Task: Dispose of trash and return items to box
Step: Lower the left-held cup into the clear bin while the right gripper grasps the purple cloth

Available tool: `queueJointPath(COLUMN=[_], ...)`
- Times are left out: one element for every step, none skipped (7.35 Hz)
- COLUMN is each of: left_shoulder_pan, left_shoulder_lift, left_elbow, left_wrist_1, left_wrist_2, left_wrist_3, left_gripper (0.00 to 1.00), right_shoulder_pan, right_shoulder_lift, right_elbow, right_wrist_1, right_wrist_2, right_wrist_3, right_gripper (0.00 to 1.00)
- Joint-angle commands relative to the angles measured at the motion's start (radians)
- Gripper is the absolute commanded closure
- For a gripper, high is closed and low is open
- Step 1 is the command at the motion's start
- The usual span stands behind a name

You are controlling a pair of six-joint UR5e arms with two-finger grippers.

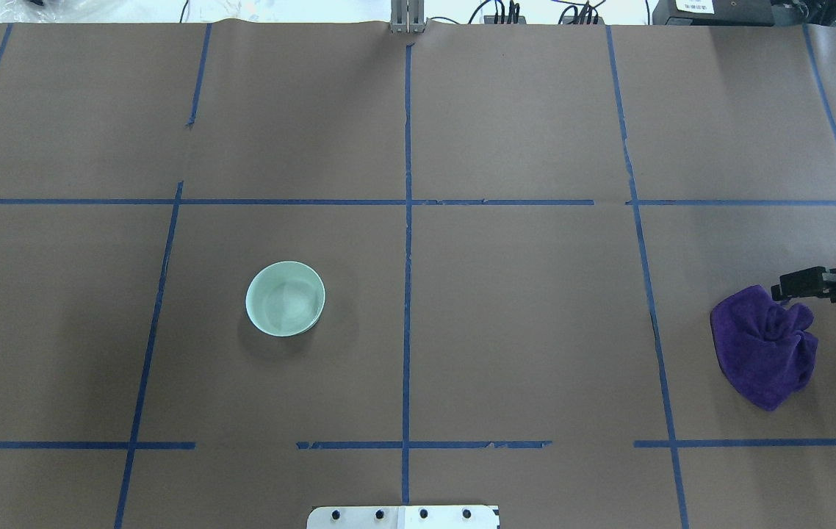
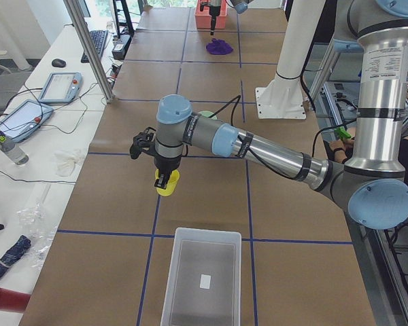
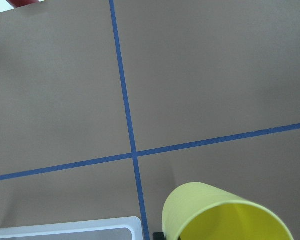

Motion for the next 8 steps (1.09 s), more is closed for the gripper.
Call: queueJointPath(left_shoulder_pan=[-0.01,-0.01,-0.012,-0.013,-0.035,-0.055,-0.072,-0.079], left_shoulder_lift=[-0.007,-0.007,-0.012,-0.014,-0.014,-0.014,-0.012,-0.011], left_elbow=[0.018,0.019,0.028,0.034,0.045,0.059,0.067,0.085], left_wrist_1=[0.001,0.001,0.001,0.001,-0.001,-0.001,-0.001,-0.005], left_wrist_2=[0.001,0.001,0.001,0.003,0.018,0.029,0.03,0.056], left_wrist_3=[0.024,0.024,0.024,0.025,0.047,0.1,0.119,0.142], left_gripper=[1.0,1.0,1.0,1.0,1.0,1.0,1.0,1.0], right_shoulder_pan=[-0.1,-0.15,-0.186,-0.209,-0.224,-0.226,-0.225,-0.225], right_shoulder_lift=[-0.032,-0.054,-0.063,-0.055,-0.048,-0.043,-0.043,-0.043], right_elbow=[0.01,0.007,-0.002,-0.028,-0.037,-0.048,-0.05,-0.048], right_wrist_1=[0.0,-0.007,-0.009,-0.009,-0.009,-0.009,-0.009,-0.009], right_wrist_2=[-0.048,-0.104,-0.14,-0.157,-0.171,-0.171,-0.168,-0.166], right_wrist_3=[0.019,0.019,0.019,0.019,0.019,0.019,0.016,0.016], right_gripper=[0.0,0.0,0.0,0.0,0.0,0.12,0.64,1.0])
